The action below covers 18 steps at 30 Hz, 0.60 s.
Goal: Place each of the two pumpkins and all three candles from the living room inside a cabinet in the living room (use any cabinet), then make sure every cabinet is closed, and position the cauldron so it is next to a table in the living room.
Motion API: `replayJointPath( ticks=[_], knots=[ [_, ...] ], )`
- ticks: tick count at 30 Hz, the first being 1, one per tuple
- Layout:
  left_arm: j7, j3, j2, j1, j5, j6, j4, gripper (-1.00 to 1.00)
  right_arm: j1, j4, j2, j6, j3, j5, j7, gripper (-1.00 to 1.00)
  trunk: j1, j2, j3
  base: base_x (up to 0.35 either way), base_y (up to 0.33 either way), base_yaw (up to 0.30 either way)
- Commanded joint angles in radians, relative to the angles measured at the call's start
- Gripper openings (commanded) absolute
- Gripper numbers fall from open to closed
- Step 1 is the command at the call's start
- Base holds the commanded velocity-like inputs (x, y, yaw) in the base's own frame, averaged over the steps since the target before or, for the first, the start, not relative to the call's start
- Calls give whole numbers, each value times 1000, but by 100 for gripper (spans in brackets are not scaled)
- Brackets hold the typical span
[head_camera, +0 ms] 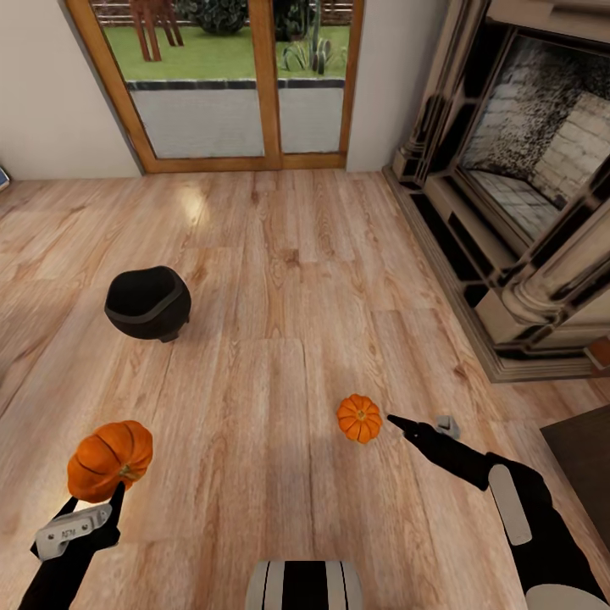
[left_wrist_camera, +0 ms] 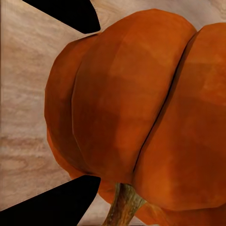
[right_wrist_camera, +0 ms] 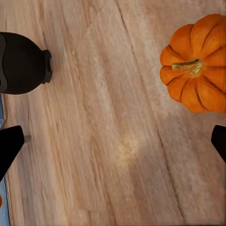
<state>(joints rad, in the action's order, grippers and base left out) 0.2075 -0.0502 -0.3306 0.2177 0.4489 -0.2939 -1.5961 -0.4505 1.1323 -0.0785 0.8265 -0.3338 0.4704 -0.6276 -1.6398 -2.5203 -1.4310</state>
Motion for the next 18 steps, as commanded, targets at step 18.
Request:
replayJointPath(
  ticks=[18],
  knots=[
    [0, -12, 27, -35, 5, 2, -2, -100, -4, -62, 11, 5, -105, 8, 152, 100, 0, 0, 0, -25, -1, 0]
  ],
)
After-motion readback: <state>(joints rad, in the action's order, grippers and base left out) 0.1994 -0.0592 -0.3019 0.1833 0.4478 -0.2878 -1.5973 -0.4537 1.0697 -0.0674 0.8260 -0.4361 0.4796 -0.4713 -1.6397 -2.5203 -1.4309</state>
